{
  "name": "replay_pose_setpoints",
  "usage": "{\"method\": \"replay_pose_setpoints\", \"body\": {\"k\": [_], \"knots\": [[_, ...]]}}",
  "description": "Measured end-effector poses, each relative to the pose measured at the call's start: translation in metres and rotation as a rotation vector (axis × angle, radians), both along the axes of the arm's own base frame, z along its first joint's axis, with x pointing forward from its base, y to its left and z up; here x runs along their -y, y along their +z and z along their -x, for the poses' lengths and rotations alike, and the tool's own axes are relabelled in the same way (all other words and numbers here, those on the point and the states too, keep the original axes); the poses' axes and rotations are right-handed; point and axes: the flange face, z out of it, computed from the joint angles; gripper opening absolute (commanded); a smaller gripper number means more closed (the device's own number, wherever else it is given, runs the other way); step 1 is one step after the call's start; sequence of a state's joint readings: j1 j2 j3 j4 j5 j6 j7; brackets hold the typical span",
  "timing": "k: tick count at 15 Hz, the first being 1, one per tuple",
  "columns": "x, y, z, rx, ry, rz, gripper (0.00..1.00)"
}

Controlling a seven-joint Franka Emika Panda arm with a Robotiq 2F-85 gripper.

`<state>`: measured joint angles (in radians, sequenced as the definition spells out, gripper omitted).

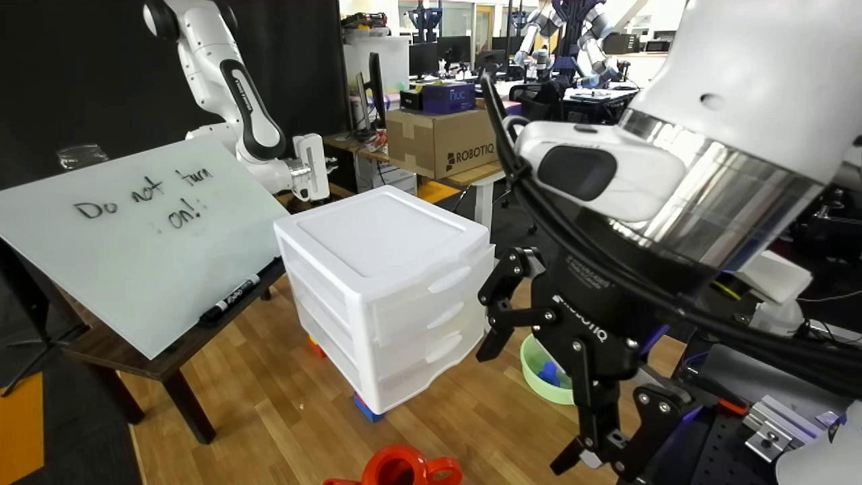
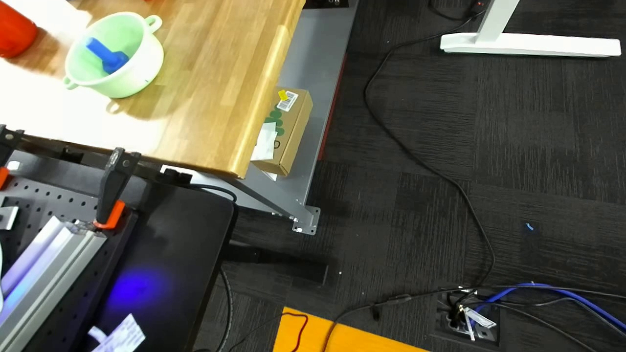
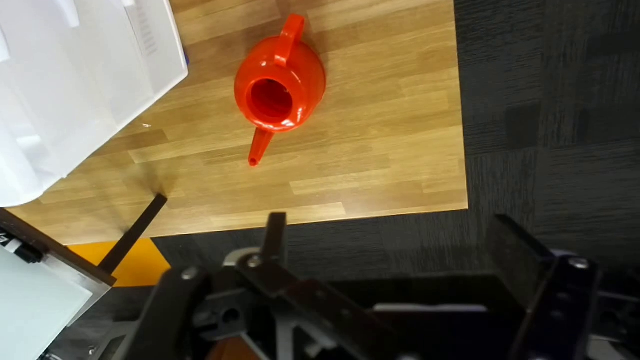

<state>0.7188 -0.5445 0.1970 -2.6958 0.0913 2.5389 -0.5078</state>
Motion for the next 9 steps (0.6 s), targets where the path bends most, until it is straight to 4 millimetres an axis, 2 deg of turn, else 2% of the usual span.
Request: {"method": "replay_pose_setpoints", "body": {"k": [9], "knots": [[-0.0065, 0.0059, 0.0036, 0.008, 0.034, -0.049, 1.0]]}}
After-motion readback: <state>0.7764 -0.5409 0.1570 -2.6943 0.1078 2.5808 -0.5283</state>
